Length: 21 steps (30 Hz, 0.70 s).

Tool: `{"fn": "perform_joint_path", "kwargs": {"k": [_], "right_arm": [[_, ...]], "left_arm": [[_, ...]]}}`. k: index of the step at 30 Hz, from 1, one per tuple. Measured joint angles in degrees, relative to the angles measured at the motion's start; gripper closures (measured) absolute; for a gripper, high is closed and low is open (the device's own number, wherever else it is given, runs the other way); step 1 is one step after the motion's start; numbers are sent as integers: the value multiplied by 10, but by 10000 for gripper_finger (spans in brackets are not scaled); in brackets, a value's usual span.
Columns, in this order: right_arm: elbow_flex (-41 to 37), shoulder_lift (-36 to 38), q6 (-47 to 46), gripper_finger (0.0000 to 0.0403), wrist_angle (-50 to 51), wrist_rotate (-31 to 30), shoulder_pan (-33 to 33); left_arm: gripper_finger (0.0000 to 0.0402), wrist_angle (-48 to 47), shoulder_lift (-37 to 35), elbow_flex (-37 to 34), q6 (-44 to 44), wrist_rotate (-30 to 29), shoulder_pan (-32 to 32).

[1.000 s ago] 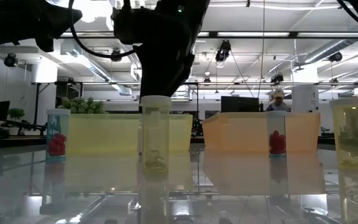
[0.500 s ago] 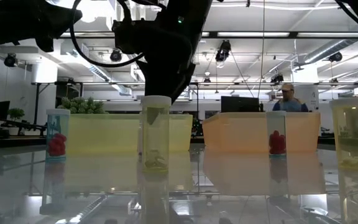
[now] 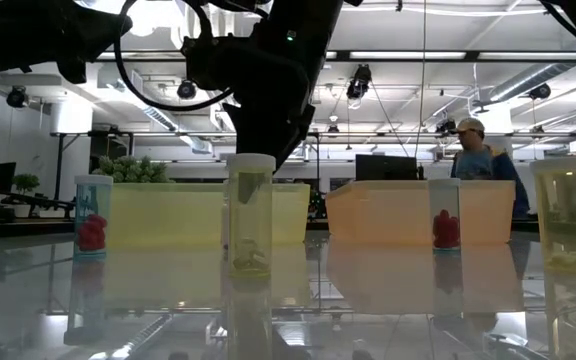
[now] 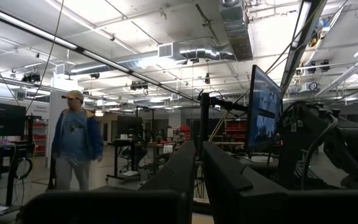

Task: Pick and place medicine bottles into bin by pill shape (circle, oval)
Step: Put the top transparent pill bottle into the orange bin

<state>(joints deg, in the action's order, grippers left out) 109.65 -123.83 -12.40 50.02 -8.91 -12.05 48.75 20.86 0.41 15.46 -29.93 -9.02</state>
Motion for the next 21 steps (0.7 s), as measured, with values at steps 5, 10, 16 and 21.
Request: {"fn": "perform_joint_path", "kwargs": {"k": [5,10,16,21], "right_arm": [[0,0,0,263,0,0,0],[8,3,2,261,21,2,0],[38,23,-12,262,70,2,0],[43,58,-33,262,94,2,3]], "left_arm": [[387,0,0,0,0,0,0],[387,0,0,0,0,0,0],[387,0,0,0,0,0,0],[387,0,0,0,0,0,0]]}}
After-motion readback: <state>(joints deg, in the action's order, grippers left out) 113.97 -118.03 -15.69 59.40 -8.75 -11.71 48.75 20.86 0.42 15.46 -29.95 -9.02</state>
